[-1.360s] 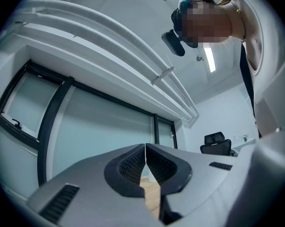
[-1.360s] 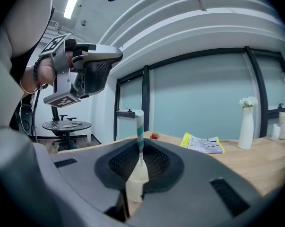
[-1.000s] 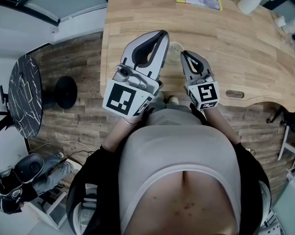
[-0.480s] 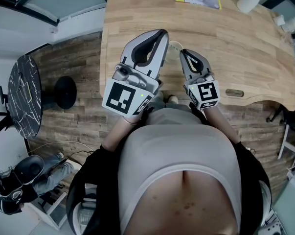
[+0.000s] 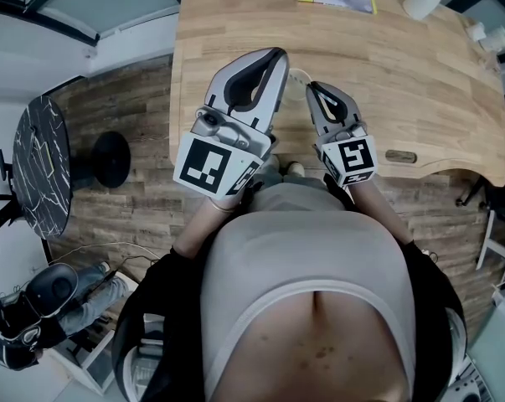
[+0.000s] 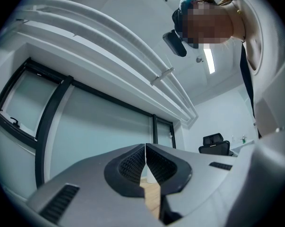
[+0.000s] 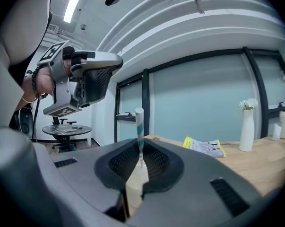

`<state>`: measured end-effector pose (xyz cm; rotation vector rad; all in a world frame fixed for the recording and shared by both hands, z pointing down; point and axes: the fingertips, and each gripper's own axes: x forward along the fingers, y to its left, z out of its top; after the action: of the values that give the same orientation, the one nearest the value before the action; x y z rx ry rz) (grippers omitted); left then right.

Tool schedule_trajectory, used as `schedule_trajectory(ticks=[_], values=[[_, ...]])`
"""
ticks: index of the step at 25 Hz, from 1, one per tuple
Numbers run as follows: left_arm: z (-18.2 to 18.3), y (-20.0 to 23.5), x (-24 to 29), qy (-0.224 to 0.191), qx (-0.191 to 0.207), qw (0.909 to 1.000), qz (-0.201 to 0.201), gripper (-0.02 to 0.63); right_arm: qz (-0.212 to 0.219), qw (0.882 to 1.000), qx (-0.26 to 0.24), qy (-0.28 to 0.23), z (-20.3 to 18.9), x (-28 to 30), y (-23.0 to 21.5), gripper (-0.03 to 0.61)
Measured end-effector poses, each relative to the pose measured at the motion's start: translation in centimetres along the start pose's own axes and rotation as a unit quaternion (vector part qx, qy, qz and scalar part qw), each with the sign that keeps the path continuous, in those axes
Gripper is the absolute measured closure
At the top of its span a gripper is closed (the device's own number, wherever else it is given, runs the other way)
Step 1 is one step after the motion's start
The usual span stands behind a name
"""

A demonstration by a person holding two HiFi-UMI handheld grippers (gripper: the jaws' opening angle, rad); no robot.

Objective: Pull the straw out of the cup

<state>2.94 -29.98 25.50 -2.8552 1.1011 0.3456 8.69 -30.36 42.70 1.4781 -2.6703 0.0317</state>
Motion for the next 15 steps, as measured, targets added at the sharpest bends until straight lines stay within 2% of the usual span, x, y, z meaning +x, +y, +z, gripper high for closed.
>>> schedule_trajectory(ticks=[15], values=[[-0.4,0.2,-0.2,0.003,-0.008,1.0000,0.002,0.603,-0.012,1.000,0.007,-0.015,1.7,-0.5,-0.7,0.535]])
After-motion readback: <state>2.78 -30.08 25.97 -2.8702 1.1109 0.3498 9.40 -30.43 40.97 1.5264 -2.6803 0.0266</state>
